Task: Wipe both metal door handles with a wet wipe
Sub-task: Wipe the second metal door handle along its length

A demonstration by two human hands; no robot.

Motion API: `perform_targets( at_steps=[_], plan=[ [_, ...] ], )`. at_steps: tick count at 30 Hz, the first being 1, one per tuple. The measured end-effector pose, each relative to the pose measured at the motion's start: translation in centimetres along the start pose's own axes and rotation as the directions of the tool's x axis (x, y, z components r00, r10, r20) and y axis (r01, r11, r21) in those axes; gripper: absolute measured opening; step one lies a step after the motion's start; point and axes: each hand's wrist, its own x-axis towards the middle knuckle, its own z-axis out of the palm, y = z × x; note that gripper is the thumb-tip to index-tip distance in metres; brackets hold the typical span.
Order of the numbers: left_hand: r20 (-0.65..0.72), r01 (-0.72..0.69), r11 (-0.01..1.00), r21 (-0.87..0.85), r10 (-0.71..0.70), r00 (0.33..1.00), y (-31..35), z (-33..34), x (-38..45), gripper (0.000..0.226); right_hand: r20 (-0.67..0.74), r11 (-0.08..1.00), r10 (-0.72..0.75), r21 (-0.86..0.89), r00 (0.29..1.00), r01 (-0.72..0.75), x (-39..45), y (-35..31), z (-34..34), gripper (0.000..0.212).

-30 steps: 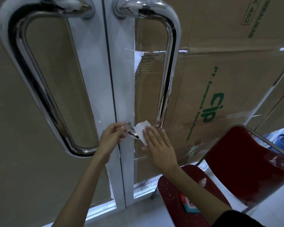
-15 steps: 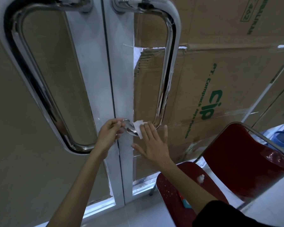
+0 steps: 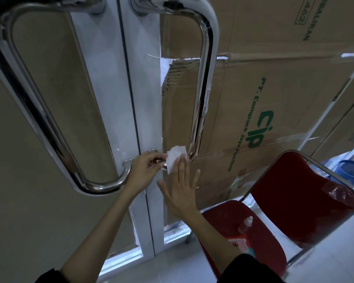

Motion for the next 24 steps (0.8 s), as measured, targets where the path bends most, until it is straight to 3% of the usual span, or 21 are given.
perform_targets(
  at_steps=[4,8,14,20,24],
  plan=[
    [0.095,-0.079,0.991,0.108,0.068,0.993,-0.1,-0.9,0.7,0.022,-0.015,0.962,0.196,0.196,0.981,-0.189,1.8,-2.3,-0.2,0.083],
    [0.188,-0.168,0.98,0.103,0.146,0.971,-0.3,-1.8,0.9,0.022,-0.066,0.9,0.306,0.345,0.95,-0.266,3.0,-3.7,-0.1,0.086],
    [0.19,-0.259,0.953,0.158,0.228,0.955,-0.8,-1.9,0.8,0.025,-0.059,0.787,0.381,0.545,0.923,-0.29,3.5,-4.7,-0.2,0.094],
    [0.206,-0.264,0.957,0.123,0.236,0.95,-0.4,-1.8,0.9,0.036,-0.002,0.471,0.574,0.819,0.819,-0.328,6.3,-5.6,-4.2,0.098],
    [0.201,-0.255,0.956,0.148,0.223,0.954,-1.1,-1.7,1.2,0.034,-0.129,0.486,0.587,0.846,0.799,-0.22,8.6,-3.6,-6.3,0.078]
  ],
)
